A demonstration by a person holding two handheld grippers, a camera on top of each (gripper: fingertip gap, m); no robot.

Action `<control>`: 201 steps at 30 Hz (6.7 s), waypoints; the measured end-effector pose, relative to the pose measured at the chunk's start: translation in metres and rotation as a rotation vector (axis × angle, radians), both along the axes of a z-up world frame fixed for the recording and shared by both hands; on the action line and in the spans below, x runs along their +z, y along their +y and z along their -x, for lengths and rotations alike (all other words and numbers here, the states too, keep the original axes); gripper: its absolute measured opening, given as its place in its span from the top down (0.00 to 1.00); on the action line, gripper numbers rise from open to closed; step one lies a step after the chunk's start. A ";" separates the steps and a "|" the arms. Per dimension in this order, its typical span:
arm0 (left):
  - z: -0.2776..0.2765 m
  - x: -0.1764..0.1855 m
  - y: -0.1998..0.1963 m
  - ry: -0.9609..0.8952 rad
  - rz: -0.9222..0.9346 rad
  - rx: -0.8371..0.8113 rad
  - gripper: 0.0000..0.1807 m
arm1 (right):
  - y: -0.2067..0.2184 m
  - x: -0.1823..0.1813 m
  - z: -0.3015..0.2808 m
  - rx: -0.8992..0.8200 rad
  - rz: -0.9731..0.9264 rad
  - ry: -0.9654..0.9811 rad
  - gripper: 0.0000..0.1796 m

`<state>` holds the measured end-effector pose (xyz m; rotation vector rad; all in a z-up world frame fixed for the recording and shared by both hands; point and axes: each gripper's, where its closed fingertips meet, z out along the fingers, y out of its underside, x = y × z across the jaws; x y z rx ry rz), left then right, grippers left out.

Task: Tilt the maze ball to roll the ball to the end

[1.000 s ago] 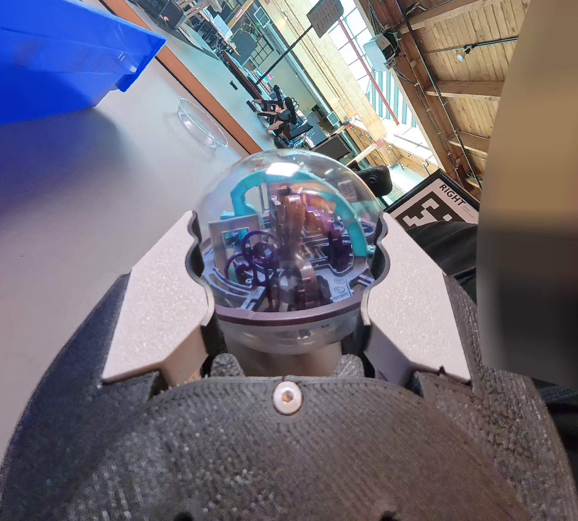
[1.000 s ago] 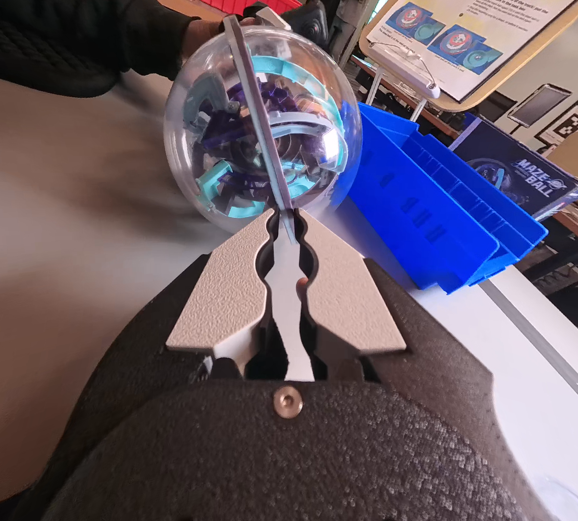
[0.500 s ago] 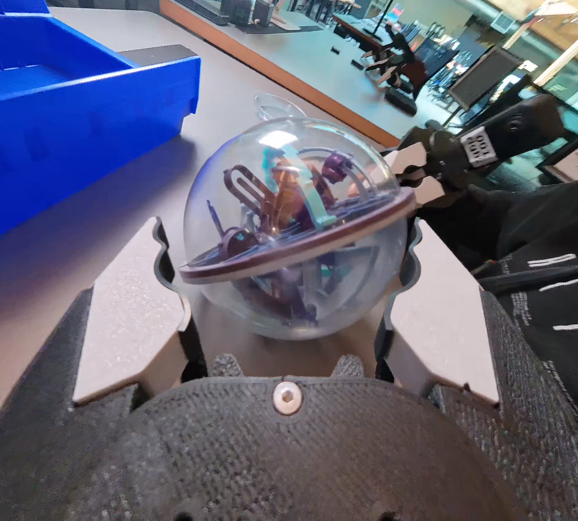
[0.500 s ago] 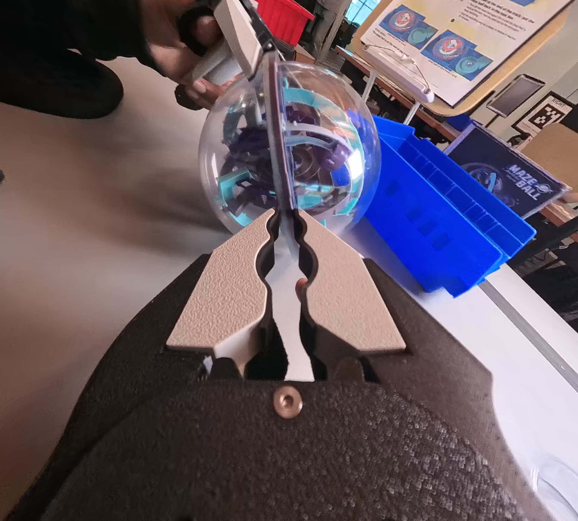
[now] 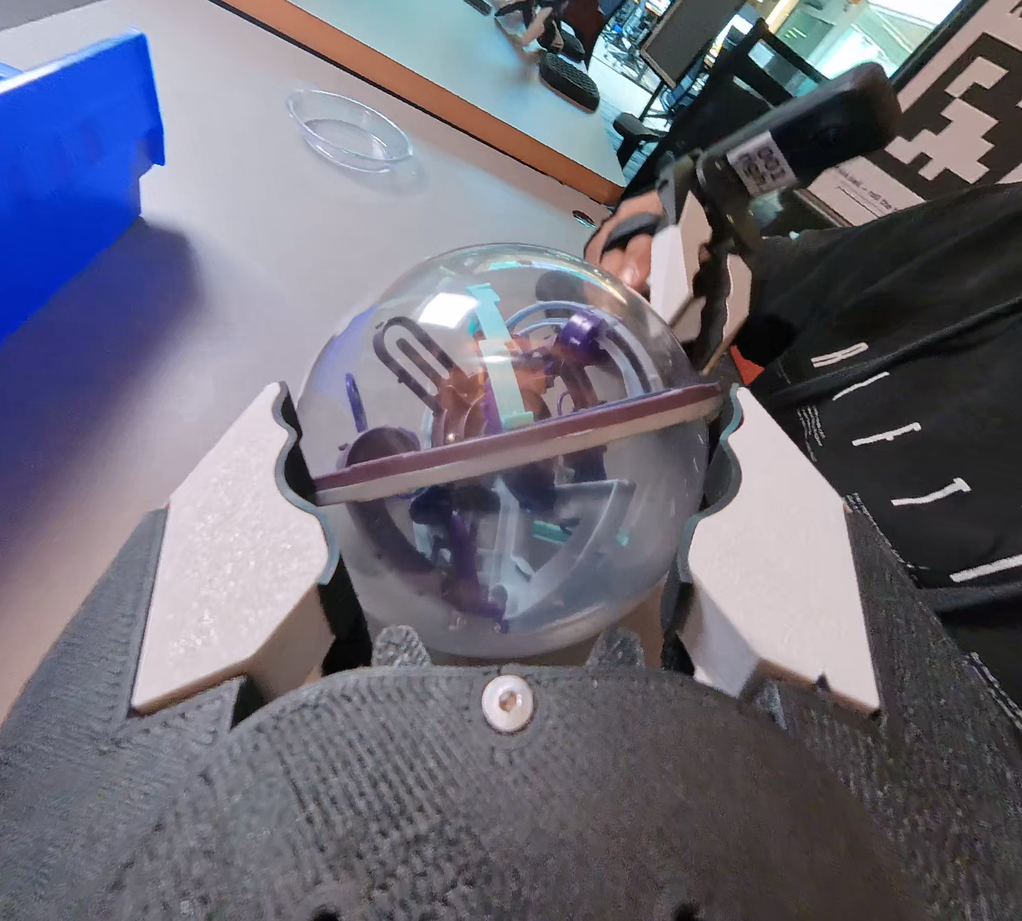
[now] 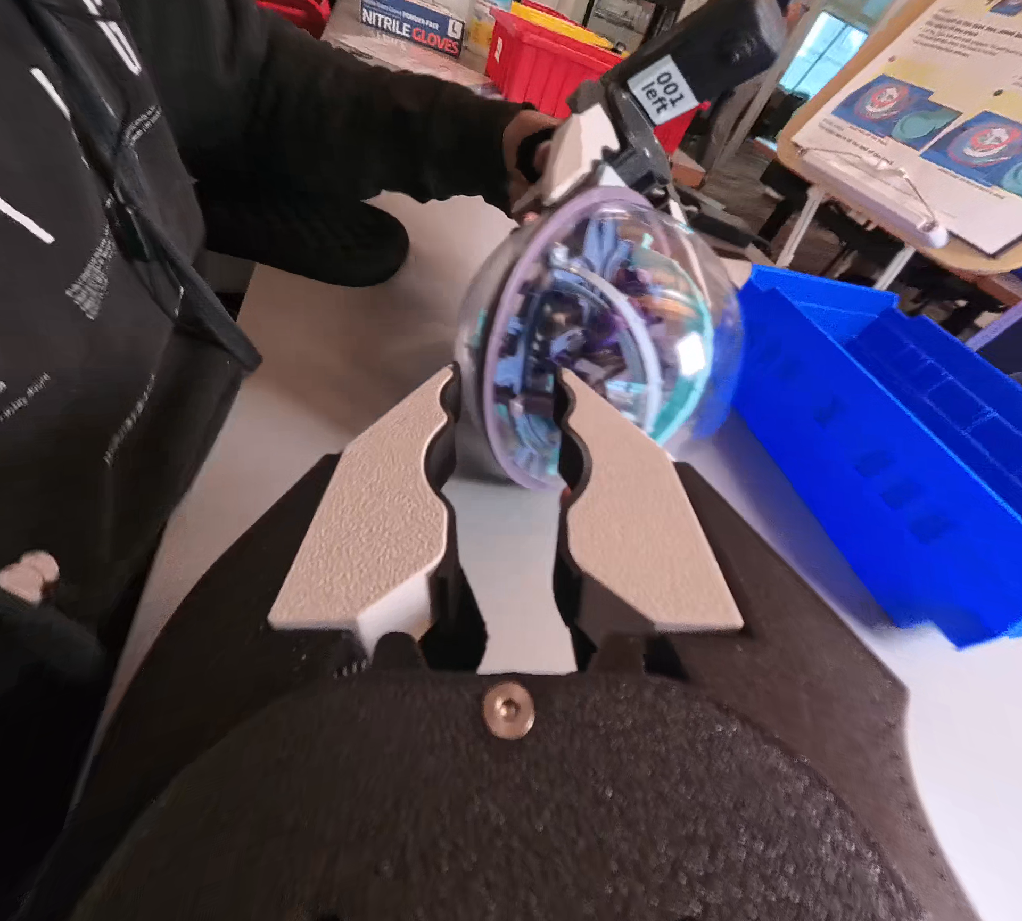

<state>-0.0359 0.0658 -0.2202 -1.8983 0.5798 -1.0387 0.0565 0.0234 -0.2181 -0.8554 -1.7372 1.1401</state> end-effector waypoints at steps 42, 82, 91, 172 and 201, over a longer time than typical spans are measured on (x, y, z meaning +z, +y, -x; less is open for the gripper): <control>0.011 -0.014 -0.031 0.107 0.001 -0.082 0.24 | 0.041 -0.023 0.047 0.153 0.256 -0.236 0.51; -0.008 0.014 0.022 -0.060 0.073 -0.505 0.30 | 0.057 -0.045 0.043 -0.119 0.102 -0.119 0.52; -0.004 0.014 0.033 -0.118 0.112 -0.474 0.32 | 0.064 -0.045 0.043 -0.130 0.185 -0.126 0.54; 0.008 0.006 -0.038 0.322 -0.605 0.035 0.23 | 0.044 -0.038 0.044 -0.066 0.163 -0.058 0.63; 0.027 -0.018 -0.029 0.291 -0.540 0.115 0.24 | 0.050 -0.010 0.052 -0.103 0.212 0.058 0.61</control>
